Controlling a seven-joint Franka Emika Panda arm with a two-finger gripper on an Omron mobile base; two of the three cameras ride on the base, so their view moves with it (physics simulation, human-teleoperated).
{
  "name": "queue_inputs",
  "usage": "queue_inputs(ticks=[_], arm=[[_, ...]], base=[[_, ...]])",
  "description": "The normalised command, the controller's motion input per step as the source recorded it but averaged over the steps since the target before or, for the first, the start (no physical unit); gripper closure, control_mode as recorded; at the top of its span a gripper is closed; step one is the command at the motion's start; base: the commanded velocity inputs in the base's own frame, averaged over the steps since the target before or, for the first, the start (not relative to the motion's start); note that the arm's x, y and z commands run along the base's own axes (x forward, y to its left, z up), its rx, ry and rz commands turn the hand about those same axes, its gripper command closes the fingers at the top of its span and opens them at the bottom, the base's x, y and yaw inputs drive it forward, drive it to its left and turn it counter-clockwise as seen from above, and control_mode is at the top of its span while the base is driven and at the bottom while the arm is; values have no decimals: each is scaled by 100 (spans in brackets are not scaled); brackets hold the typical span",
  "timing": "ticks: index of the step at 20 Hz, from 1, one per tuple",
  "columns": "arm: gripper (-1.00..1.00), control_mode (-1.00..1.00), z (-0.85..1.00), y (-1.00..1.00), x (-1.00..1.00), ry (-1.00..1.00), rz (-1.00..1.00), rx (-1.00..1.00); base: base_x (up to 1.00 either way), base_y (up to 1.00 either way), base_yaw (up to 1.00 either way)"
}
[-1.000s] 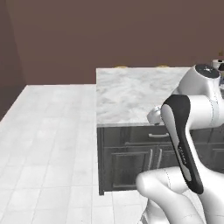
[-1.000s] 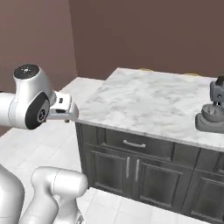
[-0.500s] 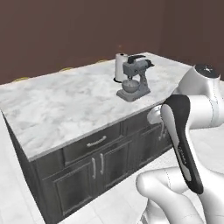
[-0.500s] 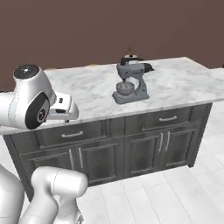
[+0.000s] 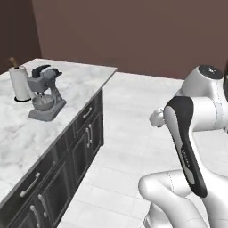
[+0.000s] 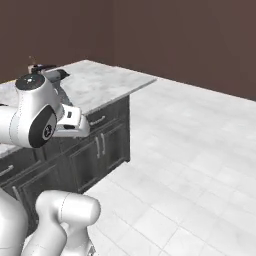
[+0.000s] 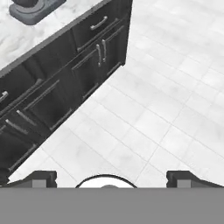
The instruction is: Navigate to the fridge.
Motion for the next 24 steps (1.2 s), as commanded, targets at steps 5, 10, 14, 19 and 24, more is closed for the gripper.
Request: queue_inputs(ticks=[5,10,14,19,24], arm=[[-100,100,0,0,0,0,0,0],[-100,100,0,0,0,0,0,0],[-100,100,0,0,0,0,0,0],[-100,100,0,0,0,0,0,0],[-100,100,0,0,0,0,0,0]], base=[[0,9,-93],[0,35,-77],[49,72,-2],[100,100,0],[100,100,0]])
